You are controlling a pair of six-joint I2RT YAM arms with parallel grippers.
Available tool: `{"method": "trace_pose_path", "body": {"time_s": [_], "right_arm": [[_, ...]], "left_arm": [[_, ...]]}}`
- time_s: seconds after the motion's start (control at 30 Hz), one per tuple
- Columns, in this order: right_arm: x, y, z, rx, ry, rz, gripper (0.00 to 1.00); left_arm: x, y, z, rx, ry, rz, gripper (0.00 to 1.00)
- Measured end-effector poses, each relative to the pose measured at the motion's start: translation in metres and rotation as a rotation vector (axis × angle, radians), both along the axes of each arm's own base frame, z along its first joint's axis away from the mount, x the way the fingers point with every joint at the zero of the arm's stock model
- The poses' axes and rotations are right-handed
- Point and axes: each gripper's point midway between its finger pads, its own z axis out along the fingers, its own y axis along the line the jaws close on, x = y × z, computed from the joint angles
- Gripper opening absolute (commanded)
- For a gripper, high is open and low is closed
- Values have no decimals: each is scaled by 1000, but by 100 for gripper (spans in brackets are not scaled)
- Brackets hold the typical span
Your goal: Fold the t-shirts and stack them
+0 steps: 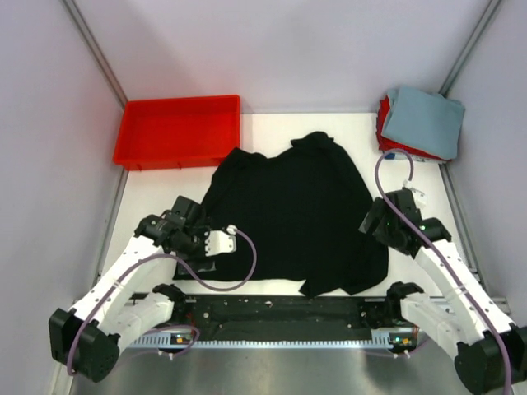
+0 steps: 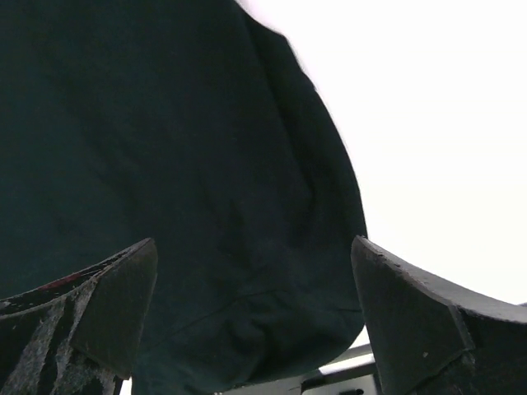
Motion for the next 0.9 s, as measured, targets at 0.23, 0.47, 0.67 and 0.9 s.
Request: {"method": "trace_pose_path", "body": {"time_s": [0.23, 0.47, 0.67, 0.9], "right_arm": [[-18, -4, -77, -23, 268, -145, 71], [18, 3, -96, -80, 344, -78, 40], [116, 1, -74, -159, 268, 7, 89], [177, -10, -10, -211, 112, 23, 99]], "left_arm": [[-12, 10, -40, 48, 54, 16, 91], [2, 10, -65, 66, 41, 69, 90], [28, 6, -73, 77, 13, 133, 91], [44, -7, -59, 29, 4, 172, 93]]}}
